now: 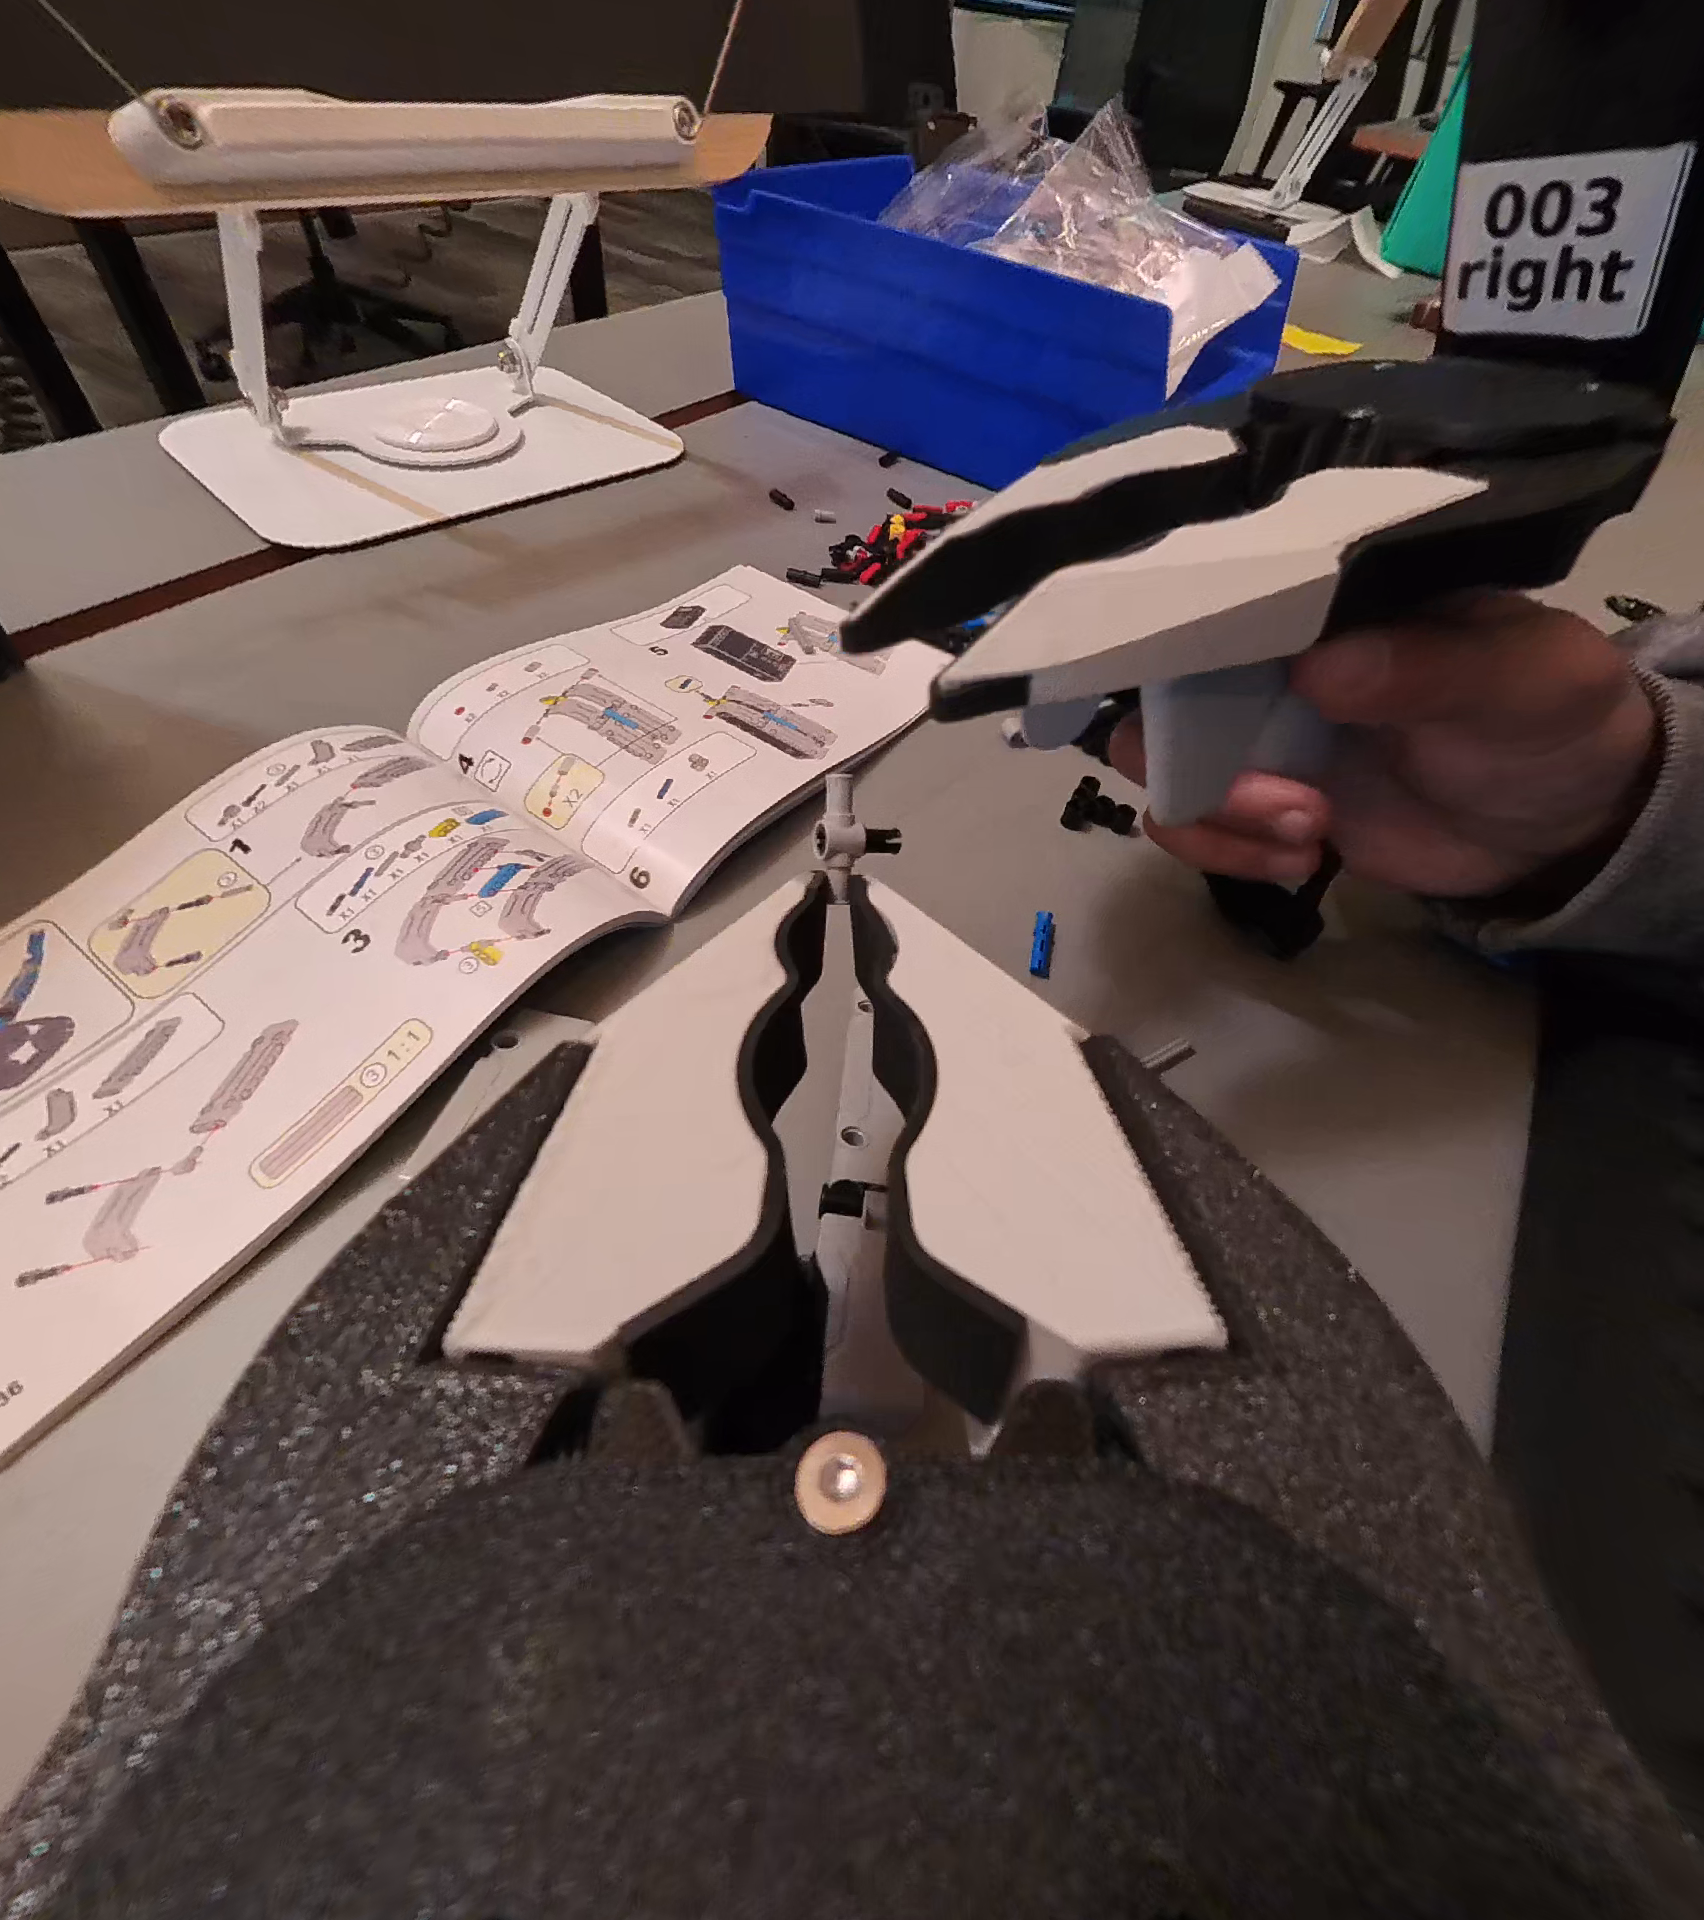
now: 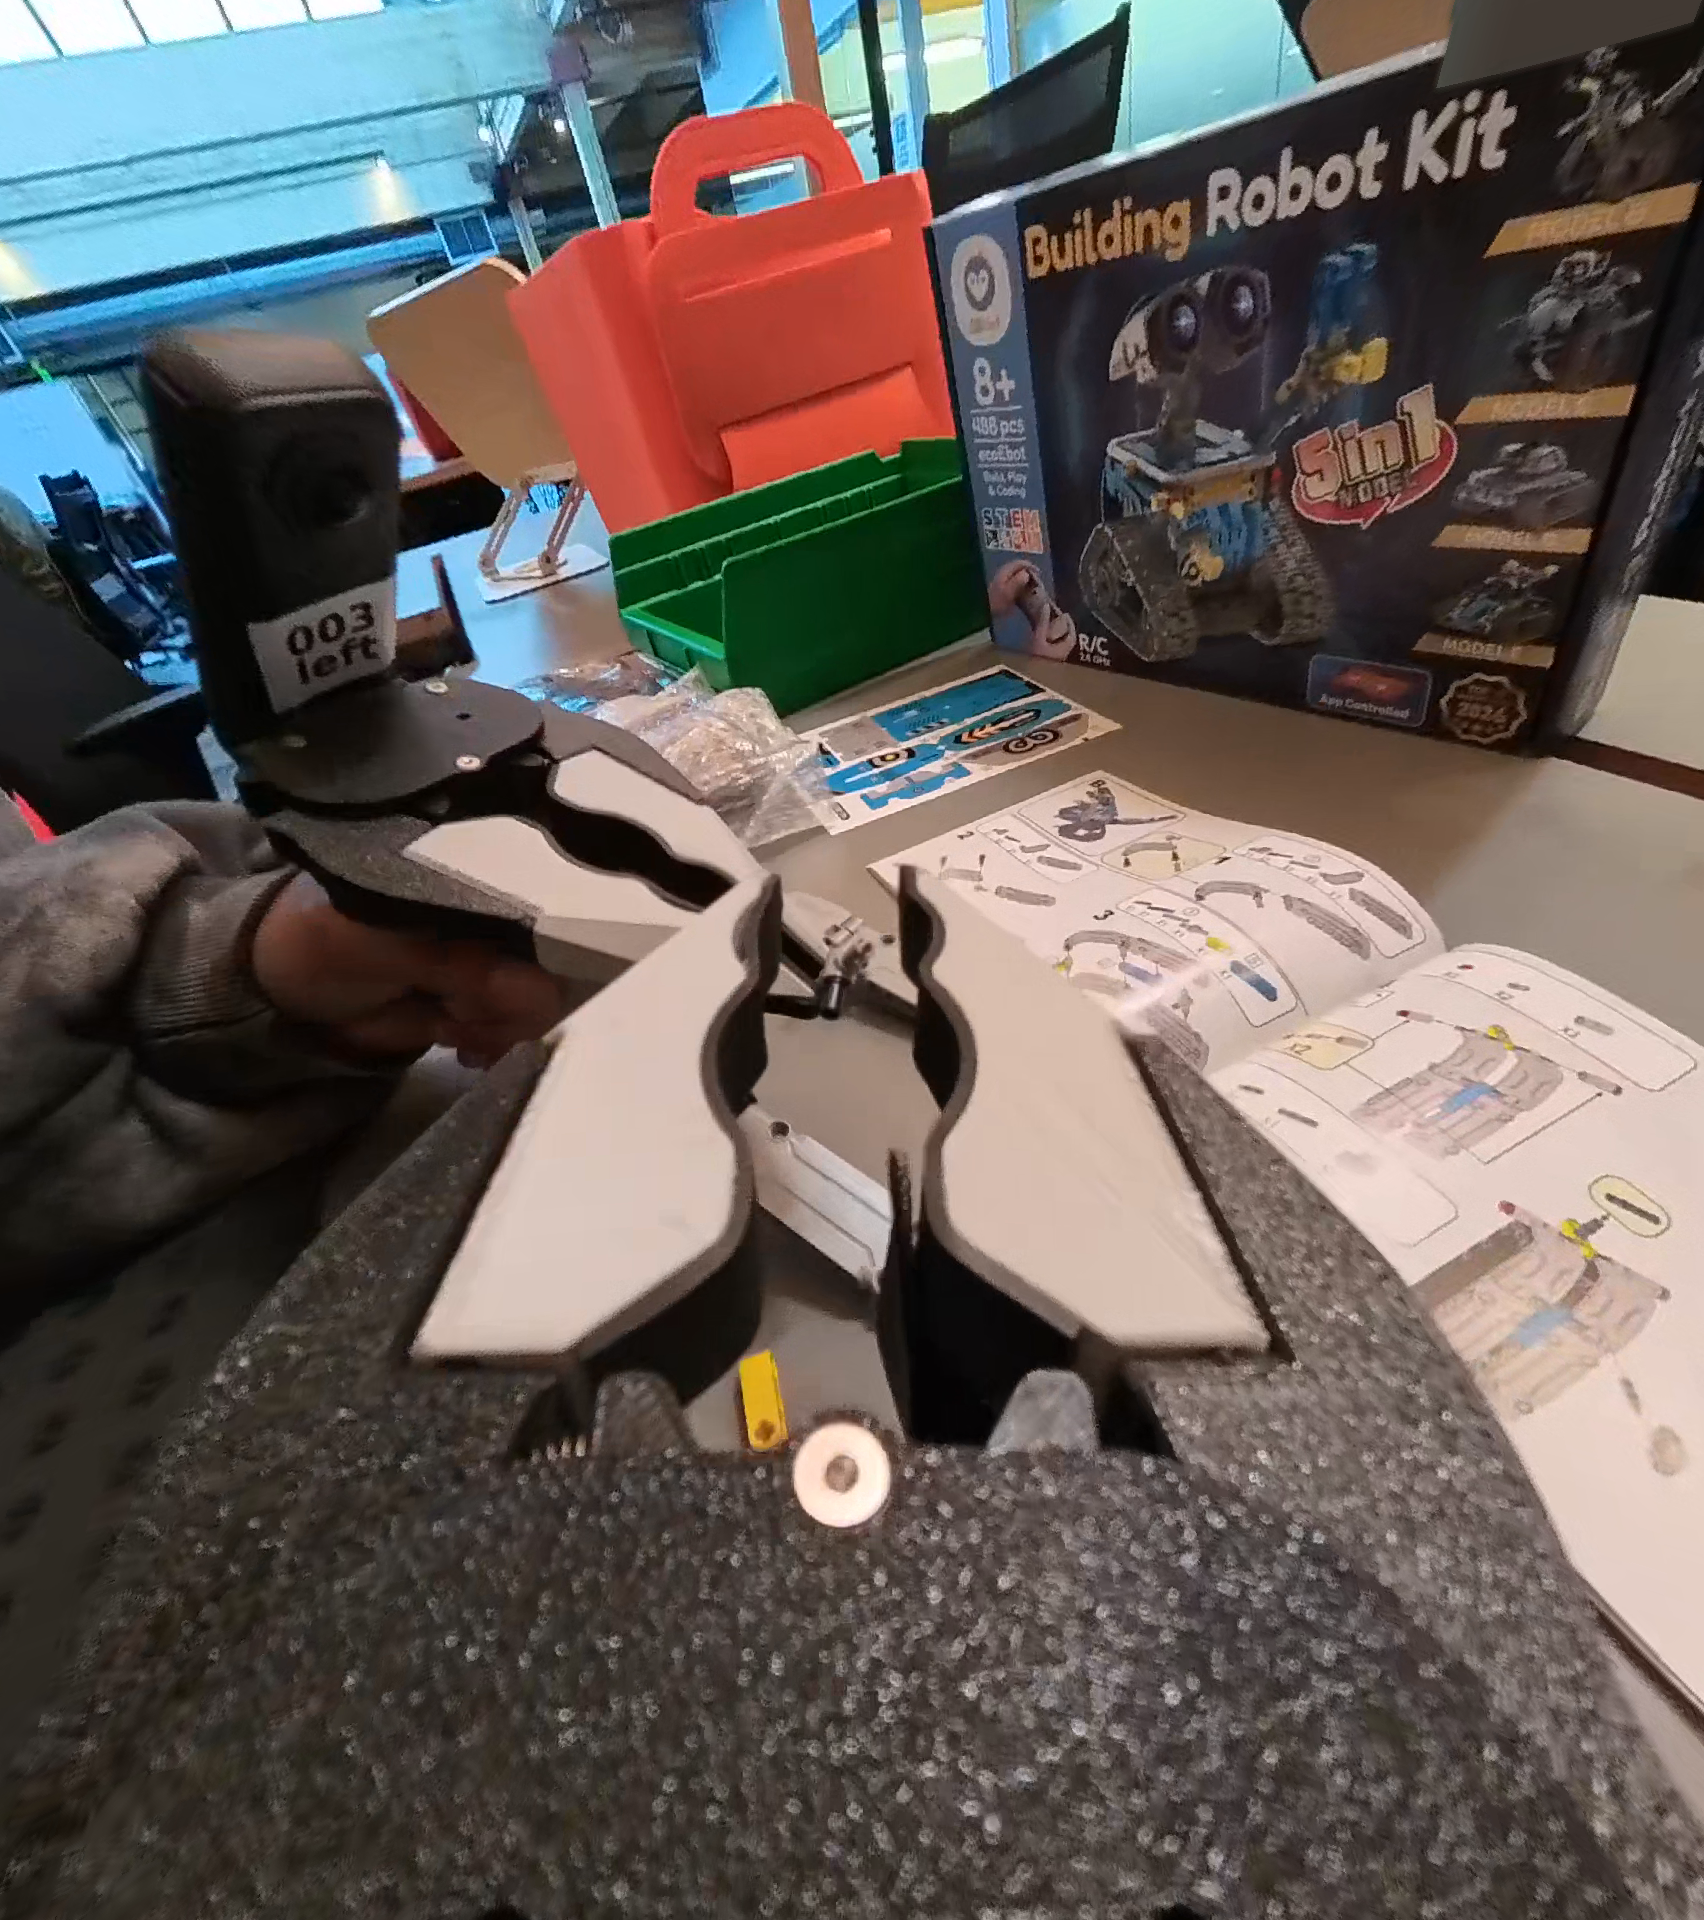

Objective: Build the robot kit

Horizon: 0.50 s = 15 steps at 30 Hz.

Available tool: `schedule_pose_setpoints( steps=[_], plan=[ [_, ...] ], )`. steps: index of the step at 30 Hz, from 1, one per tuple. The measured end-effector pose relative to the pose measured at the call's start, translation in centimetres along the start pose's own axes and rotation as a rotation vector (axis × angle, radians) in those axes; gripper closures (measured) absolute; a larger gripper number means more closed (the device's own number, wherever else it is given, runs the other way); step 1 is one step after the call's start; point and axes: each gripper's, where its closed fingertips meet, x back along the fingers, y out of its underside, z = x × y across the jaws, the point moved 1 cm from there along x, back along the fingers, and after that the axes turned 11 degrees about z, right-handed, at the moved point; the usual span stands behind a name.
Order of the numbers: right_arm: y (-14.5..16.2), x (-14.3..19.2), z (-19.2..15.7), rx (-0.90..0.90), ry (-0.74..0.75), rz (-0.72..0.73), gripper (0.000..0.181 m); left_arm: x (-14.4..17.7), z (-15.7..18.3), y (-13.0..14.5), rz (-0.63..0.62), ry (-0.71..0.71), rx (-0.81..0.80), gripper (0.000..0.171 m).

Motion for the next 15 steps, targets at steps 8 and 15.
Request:
schedule_pose_setpoints(
  steps=[8, 15],
  plan=[
    [1.6, 0.4, -0.5, -0.053, -0.043, -0.112, 0.158, 0.1, 0.8, -0.3, 0.009, -0.002, -0.158, 0.168],
    [3.4, 1.6, -1.6, -0.095, -0.115, -0.251, 0.160, -0.2, 2.3, 1.5, -0.085, 0.030, -0.390, 0.168]
  ],
)
